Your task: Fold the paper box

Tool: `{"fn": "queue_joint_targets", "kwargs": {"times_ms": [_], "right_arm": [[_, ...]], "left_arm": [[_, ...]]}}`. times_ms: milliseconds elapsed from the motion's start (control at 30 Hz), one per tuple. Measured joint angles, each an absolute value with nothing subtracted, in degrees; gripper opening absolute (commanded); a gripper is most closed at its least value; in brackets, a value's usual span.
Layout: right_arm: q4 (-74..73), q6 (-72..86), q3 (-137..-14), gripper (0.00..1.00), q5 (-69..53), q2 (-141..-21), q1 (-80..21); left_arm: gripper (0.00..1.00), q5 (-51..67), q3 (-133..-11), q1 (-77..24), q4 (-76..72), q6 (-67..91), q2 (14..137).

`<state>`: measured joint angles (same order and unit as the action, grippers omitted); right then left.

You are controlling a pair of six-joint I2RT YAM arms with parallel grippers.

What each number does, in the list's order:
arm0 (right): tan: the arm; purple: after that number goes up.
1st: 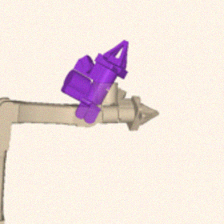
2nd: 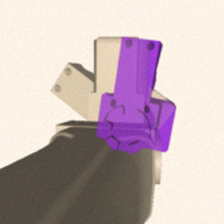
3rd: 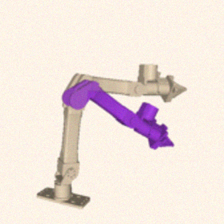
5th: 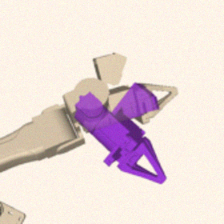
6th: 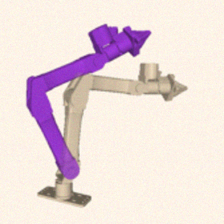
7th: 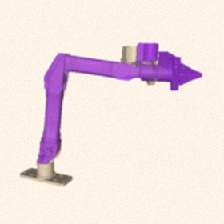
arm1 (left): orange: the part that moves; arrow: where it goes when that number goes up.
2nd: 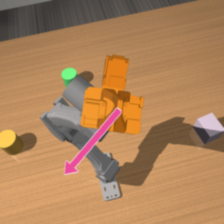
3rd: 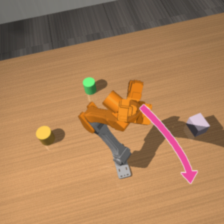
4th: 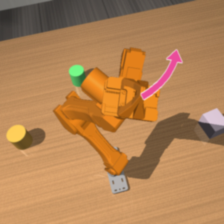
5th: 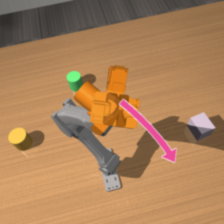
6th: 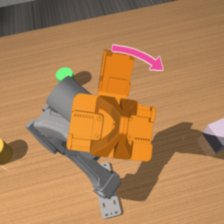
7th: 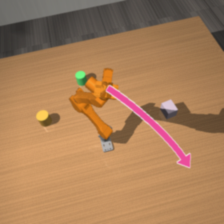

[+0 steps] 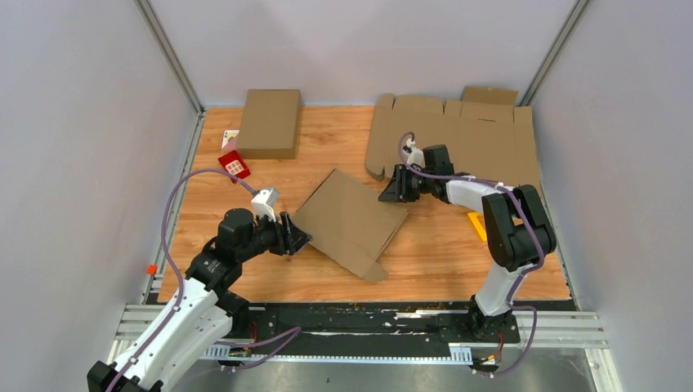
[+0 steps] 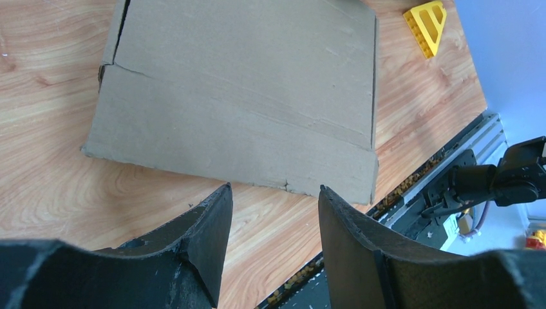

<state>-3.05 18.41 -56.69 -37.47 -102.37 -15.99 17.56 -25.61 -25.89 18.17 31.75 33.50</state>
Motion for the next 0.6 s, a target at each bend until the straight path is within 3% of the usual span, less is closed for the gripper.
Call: {"fn": "queue_joint_targets", "kwargs": {"times_ms": [467,600], "right_arm": [[-2.9,18.9,-58.3,0.27,-37.1,-103.9,-15.8],[-2.4,19.5,-58.3,0.18,-37.0,-103.9,-15.3]], "left_arm": [[0.59,18.0,-25.5,-25.9,18.2,31.8,33.8],[0.59,18.0,-25.5,-25.9,18.1,31.8,33.8]]}}
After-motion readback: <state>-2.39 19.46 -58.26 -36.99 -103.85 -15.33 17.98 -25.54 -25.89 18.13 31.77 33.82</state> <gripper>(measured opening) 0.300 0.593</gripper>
